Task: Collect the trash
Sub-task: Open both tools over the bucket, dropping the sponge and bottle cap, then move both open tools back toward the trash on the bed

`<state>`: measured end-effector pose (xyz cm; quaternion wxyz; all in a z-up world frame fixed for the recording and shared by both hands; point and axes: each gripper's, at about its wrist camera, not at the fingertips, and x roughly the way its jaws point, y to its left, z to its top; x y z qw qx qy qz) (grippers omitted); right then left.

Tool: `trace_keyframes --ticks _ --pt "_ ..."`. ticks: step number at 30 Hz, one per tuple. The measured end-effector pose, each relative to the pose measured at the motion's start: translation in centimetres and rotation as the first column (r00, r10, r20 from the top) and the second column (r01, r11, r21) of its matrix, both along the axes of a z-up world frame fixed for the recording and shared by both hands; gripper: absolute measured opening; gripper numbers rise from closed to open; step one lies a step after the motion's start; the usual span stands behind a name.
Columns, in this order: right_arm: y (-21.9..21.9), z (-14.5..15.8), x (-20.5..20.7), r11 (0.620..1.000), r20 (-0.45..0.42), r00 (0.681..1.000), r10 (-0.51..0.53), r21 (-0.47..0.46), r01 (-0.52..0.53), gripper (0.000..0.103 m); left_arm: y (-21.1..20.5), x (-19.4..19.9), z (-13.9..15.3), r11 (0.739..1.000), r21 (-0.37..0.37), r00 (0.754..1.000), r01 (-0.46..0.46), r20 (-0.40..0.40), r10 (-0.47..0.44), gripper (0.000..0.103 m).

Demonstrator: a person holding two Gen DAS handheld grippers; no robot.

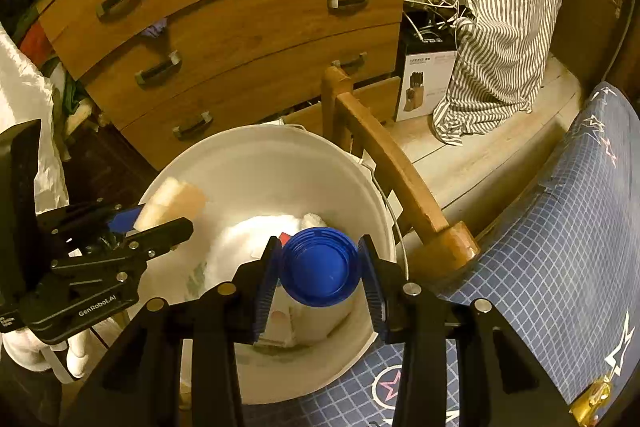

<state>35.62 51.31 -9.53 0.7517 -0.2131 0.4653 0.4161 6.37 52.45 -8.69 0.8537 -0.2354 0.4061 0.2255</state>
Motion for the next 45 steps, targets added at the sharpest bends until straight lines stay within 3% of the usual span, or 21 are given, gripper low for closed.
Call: trace_keyframes --ticks 2,4,5,17,21,26,29,34,41,45 --pt "0.0 0.1 0.1 1.0 -0.002 1.0 -0.002 0.006 0.002 0.042 0.1 0.0 0.0 1.0 0.003 1.0 -0.007 -0.004 0.007 0.036" --pt "-0.3 0.3 0.2 1.0 -0.003 1.0 -0.007 0.022 0.007 0.067 0.4 -0.2 0.0 1.0 0.014 1.0 -0.017 -0.011 0.017 0.05" --pt "-0.3 0.4 0.2 1.0 -0.004 1.0 -0.008 0.029 0.008 0.068 0.4 -0.3 0.0 1.0 0.018 1.0 -0.022 -0.012 0.022 0.053" --pt "-3.9 2.7 -0.5 0.993 0.002 0.999 -0.036 0.116 0.035 0.068 -1.0 -0.1 0.5 0.999 0.041 1.0 -0.007 -0.008 0.008 0.053" --pt "-8.8 4.6 -2.8 0.978 0.037 0.997 -0.066 0.2 0.057 0.069 -3.7 0.4 1.2 0.998 0.039 0.999 0.048 0.021 -0.049 0.053" --pt "-19.3 5.4 -6.1 0.94 0.057 0.985 -0.165 0.311 0.139 0.072 -9.6 2.6 1.5 0.984 0.041 0.984 0.171 0.035 -0.172 0.053" --pt "-27.3 4.8 -8.0 0.913 0.075 0.96 -0.268 0.337 0.228 0.073 -14.3 4.5 1.3 0.961 0.036 0.96 0.274 0.04 -0.276 0.053" --pt "-40.7 3.2 -11.1 0.841 0.044 0.901 -0.431 0.381 0.383 0.073 -23.7 8.5 -0.1 0.891 0.03 0.89 0.453 0.034 -0.454 0.053" --pt "-57.6 2.0 -16.1 0.702 0.047 0.76 -0.648 0.425 0.572 0.076 -36.8 15.2 -2.9 0.744 0.039 0.745 0.667 0.006 -0.667 0.056" --pt "-65.1 1.4 -17.6 0.614 0.019 0.68 -0.733 0.45 0.649 0.077 -42.1 18.8 -4.0 0.687 0.066 0.688 0.724 0.001 -0.726 0.065"
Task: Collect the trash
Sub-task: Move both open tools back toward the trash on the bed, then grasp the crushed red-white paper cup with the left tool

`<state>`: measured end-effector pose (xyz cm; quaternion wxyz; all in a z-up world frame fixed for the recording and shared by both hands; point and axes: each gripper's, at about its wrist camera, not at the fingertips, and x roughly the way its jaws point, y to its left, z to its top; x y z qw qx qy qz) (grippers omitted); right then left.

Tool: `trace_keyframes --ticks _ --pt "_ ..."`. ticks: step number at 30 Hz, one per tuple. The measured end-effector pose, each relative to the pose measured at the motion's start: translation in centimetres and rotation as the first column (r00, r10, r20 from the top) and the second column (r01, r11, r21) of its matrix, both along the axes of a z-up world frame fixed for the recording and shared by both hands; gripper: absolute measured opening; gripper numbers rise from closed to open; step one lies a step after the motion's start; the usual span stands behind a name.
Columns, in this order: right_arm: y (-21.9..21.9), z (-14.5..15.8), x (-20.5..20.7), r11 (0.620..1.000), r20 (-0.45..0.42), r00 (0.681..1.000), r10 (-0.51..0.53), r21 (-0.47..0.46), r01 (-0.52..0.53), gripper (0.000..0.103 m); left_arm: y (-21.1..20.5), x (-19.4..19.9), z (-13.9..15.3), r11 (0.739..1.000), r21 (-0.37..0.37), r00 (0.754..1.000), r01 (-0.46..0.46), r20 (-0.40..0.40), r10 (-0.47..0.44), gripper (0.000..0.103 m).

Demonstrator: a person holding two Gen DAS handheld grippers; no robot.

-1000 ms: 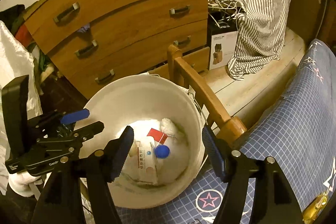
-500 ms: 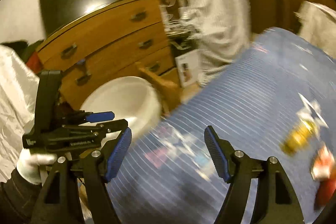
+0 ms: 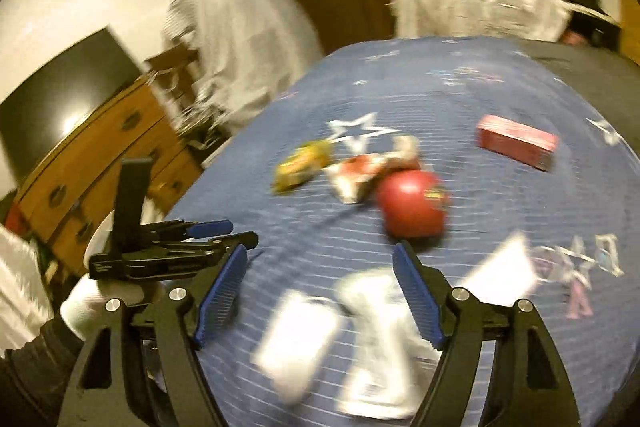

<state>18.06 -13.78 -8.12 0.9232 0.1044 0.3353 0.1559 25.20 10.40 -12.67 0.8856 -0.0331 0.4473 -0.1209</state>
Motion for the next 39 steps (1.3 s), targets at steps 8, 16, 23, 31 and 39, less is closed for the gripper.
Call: trace_keyframes --ticks 8,16,23,31,39 --pt "-6.3 -0.7 -0.1 0.996 0.018 0.997 -0.075 0.045 0.074 0.078 -5.2 6.6 -2.9 0.996 0.024 0.994 0.09 -0.057 -0.089 0.068" --pt "-7.1 -1.9 1.4 0.995 0.009 0.997 -0.072 0.066 0.072 0.078 -5.2 10.2 -2.9 0.998 -0.011 0.998 0.054 -0.022 -0.054 0.069" --pt "-7.1 -2.8 2.0 0.995 -0.002 0.997 -0.074 0.071 0.074 0.078 -5.7 12.4 -3.0 0.999 -0.016 0.999 0.05 -0.005 -0.05 0.068" --pt "-6.6 -4.5 1.6 0.995 -0.03 0.998 -0.063 0.076 0.065 0.075 -5.3 12.8 -3.0 0.997 -0.052 0.999 0.054 0.008 -0.054 0.025" --pt "-4.3 -4.4 0.4 0.999 -0.044 0.999 0.029 0.048 -0.027 0.047 -4.6 9.5 -1.1 1.0 -0.03 0.998 -0.004 0.065 0.006 0.018"
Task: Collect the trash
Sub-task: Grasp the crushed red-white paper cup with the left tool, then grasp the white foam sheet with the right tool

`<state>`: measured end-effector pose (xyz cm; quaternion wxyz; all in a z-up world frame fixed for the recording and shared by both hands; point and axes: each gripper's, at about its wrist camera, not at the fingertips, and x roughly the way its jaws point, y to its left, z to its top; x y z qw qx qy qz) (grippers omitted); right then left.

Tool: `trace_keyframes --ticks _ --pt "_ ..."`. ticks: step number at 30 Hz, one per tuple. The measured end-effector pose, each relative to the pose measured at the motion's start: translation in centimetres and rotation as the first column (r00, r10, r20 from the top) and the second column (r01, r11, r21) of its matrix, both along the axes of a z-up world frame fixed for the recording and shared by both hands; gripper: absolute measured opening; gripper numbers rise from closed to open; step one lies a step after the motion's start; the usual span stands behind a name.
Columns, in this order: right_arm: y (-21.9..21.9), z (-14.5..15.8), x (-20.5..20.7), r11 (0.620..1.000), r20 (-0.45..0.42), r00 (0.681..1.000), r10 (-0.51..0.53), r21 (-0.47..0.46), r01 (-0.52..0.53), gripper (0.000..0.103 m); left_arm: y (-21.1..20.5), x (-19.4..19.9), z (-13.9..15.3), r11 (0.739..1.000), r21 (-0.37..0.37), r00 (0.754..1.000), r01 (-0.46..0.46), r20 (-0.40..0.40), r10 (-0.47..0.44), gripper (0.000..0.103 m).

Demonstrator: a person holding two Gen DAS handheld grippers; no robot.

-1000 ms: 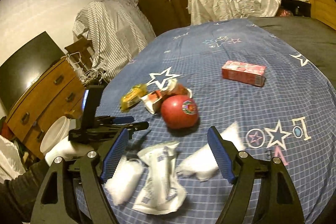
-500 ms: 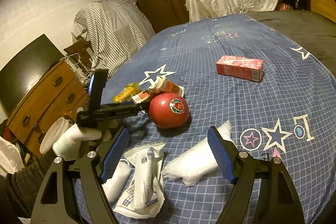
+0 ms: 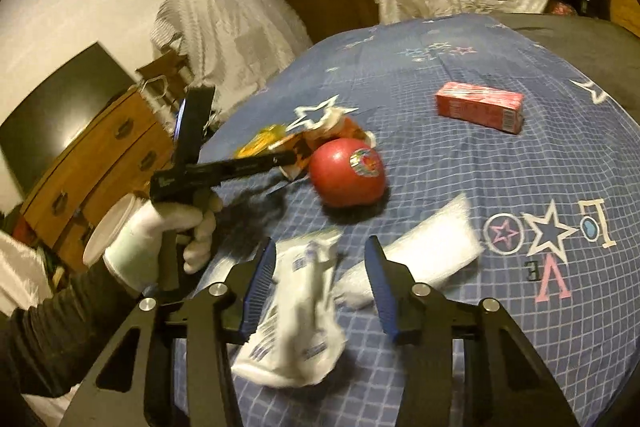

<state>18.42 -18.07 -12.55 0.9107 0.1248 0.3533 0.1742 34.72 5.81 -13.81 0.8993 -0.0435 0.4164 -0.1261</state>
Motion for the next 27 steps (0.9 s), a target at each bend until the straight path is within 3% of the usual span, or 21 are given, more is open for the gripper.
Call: trace_keyframes --ticks 4,9,13,15,16,17,22,27 --pt "2.5 -0.2 -0.6 0.996 -0.027 0.996 0.08 -0.036 -0.081 0.047 0.5 -3.9 1.9 0.999 0.045 0.998 -0.008 0.057 0.005 0.018" --pt "5.8 -0.3 -2.1 0.987 -0.04 0.987 0.158 -0.03 -0.159 0.047 2.5 -8.3 3.2 0.997 0.02 0.993 -0.072 0.092 0.07 0.018" --pt "6.3 -0.6 -2.6 0.99 -0.06 0.988 0.139 0.005 -0.139 0.048 3.0 -10.8 3.6 0.994 0.033 0.988 -0.108 0.117 0.104 0.018" --pt "7.1 -1.0 -2.8 0.991 -0.086 0.987 0.137 0.004 -0.137 0.058 3.0 -12.0 3.6 0.991 0.047 0.984 -0.123 0.135 0.116 0.018" --pt "7.7 -1.3 -2.8 0.992 -0.098 0.987 0.125 -0.01 -0.126 0.07 3.2 -12.7 3.6 0.99 0.049 0.982 -0.133 0.14 0.125 0.018" --pt "8.0 -1.7 -2.8 0.994 -0.106 0.988 0.108 -0.015 -0.11 0.073 3.4 -13.3 3.6 0.988 0.054 0.98 -0.147 0.146 0.138 0.018" --pt "11.4 -3.6 -2.2 0.996 -0.135 0.988 0.081 -0.036 -0.087 0.073 4.8 -16.5 3.7 0.973 0.064 0.963 -0.22 0.171 0.207 0.018" --pt "13.6 -4.9 -0.9 0.989 -0.122 0.992 0.036 -0.136 -0.053 0.07 5.2 -19.0 3.8 0.965 0.092 0.953 -0.246 0.203 0.224 0.018"
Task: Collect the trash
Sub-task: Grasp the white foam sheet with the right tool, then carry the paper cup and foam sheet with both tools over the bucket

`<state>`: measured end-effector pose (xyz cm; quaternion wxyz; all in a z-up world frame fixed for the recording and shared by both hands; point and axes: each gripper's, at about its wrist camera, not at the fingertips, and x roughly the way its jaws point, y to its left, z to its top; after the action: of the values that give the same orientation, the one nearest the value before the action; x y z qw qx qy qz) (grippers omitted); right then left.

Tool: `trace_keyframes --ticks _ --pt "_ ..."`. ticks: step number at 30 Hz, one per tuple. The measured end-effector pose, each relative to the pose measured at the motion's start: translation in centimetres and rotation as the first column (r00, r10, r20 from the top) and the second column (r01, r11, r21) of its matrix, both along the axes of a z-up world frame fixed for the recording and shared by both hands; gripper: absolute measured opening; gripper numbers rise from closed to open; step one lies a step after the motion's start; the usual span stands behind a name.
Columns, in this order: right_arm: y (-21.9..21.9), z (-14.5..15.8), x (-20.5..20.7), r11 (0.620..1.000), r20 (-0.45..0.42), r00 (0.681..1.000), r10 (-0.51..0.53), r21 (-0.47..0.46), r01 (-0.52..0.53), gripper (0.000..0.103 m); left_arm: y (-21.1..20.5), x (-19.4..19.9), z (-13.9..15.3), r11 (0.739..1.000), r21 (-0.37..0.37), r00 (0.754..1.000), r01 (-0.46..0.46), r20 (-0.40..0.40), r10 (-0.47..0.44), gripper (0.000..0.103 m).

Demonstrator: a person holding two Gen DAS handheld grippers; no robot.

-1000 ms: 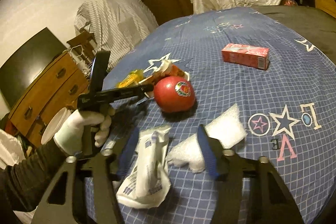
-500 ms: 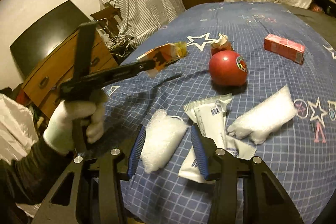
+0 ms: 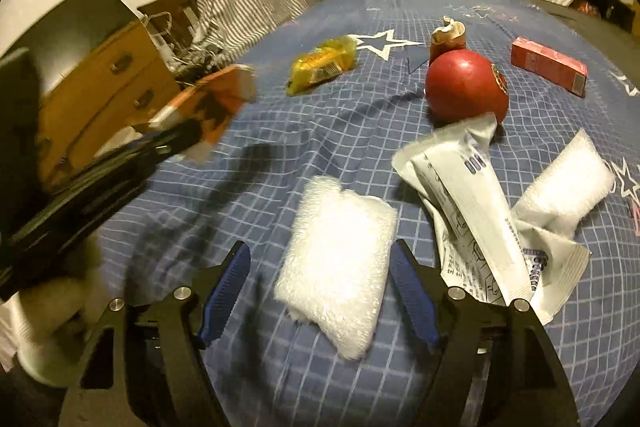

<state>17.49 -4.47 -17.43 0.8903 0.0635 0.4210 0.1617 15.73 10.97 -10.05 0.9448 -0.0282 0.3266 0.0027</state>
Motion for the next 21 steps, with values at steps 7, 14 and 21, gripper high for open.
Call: trace_keyframes --ticks 7,14,21 --pt "0.4 -0.5 -0.5 0.999 0.073 0.997 -0.016 -0.049 0.019 0.054 0.0 -1.7 -0.2 1.0 -0.016 1.0 -0.011 0.022 0.012 0.018" --pt "0.0 4.2 -3.2 0.992 0.282 0.958 -0.057 -0.088 0.085 0.054 -1.7 -3.5 1.6 1.0 -0.004 0.996 -0.015 0.089 0.016 0.018" --pt "-1.7 9.0 -5.9 0.97 0.466 0.875 -0.129 -0.124 0.21 0.054 -4.4 -5.1 3.9 1.0 0.015 0.985 -0.026 0.169 0.023 0.018"
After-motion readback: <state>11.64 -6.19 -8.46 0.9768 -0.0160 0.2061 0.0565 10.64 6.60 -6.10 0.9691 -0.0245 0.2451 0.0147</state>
